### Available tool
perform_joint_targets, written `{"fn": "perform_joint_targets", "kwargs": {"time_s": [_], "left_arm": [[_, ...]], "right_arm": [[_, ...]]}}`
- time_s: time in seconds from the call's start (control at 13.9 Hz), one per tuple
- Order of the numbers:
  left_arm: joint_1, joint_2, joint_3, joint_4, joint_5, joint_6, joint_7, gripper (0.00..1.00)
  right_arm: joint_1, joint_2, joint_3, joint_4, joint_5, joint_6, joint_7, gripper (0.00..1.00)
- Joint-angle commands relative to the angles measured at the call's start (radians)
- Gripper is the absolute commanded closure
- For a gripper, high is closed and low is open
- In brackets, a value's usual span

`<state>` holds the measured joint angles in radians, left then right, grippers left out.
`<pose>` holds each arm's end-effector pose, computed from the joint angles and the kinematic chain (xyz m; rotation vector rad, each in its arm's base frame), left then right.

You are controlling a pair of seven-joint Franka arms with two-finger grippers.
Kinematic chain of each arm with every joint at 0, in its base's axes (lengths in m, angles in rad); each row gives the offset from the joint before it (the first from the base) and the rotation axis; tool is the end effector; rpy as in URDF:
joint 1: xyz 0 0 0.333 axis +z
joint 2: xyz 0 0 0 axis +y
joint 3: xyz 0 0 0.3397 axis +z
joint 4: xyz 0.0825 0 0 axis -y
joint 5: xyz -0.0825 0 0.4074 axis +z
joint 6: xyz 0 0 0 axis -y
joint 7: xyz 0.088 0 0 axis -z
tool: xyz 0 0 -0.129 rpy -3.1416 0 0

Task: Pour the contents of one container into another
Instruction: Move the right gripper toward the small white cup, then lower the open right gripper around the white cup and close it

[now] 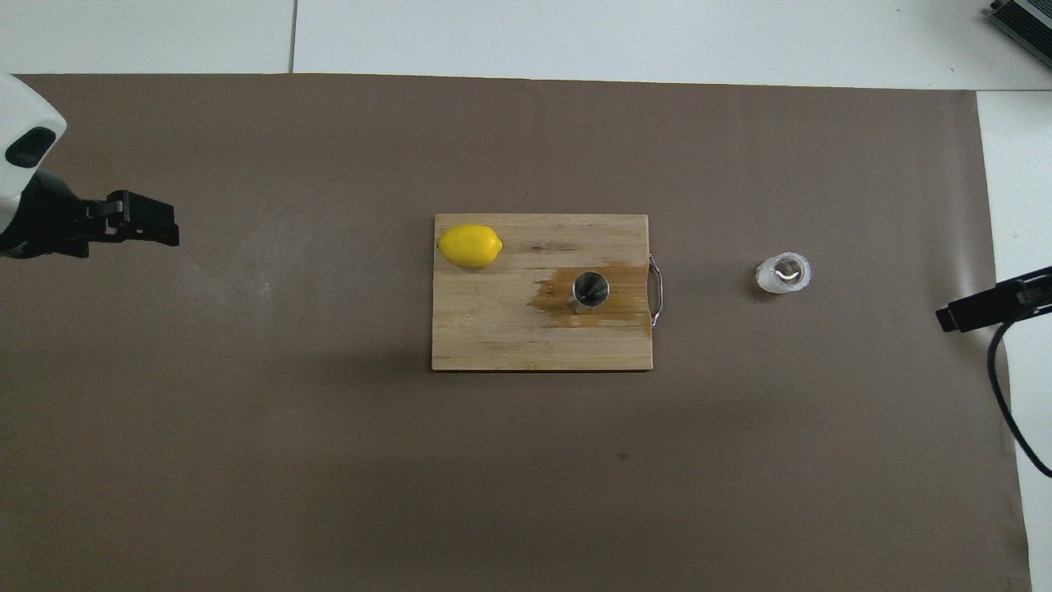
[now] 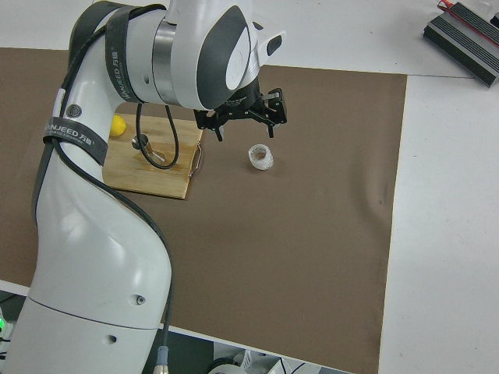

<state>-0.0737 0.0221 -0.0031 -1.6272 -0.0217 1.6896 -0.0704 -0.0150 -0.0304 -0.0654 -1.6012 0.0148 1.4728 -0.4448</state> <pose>0.5938 -0.0482 0.5958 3.1164 -0.0066 0.0602 0.5528 -0.0431 0.6205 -3.0453 -0.5624 0.1400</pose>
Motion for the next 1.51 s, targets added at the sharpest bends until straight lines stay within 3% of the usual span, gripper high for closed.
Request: {"fn": "perform_joint_targets", "kwargs": {"time_s": [0.0, 0.22, 0.43, 0.65, 0.79, 1.22, 1.44], "left_arm": [[0.025, -0.025, -0.02, 0.05, 0.042, -0.094, 0.09, 0.0], [0.067, -0.036, -0.078, 0.076, 0.036, -0.153, 0.086, 0.0], [0.078, -0.068, -0.078, 0.036, 0.031, -0.157, 0.083, 0.0], [0.078, -0.07, -0.074, 0.032, 0.028, -0.148, 0.072, 0.0], [0.078, -0.071, -0.072, 0.024, 0.026, -0.118, 0.043, 0.0], [0.058, -0.088, -0.071, -0.02, 0.028, -0.093, 0.023, 0.0], [0.071, -0.088, -0.071, -0.02, 0.028, -0.09, 0.021, 0.0]], "right_arm": [[-0.005, -0.045, -0.007, -0.086, 0.005, 0.095, -0.289, 0.0], [-0.023, -0.086, -0.008, -0.198, 0.002, 0.252, -0.579, 0.0], [-0.022, -0.086, -0.008, -0.291, 0.002, 0.452, -0.864, 0.0], [-0.049, -0.033, -0.007, -0.351, 0.004, 0.544, -1.029, 0.0], [-0.054, 0.045, -0.005, -0.356, 0.016, 0.558, -1.18, 0.0], [-0.135, 0.207, -0.005, -0.358, 0.408, 0.586, -1.504, 0.0], [-0.146, 0.239, -0.005, -0.356, 0.48, 0.613, -1.568, 0.0]]}}
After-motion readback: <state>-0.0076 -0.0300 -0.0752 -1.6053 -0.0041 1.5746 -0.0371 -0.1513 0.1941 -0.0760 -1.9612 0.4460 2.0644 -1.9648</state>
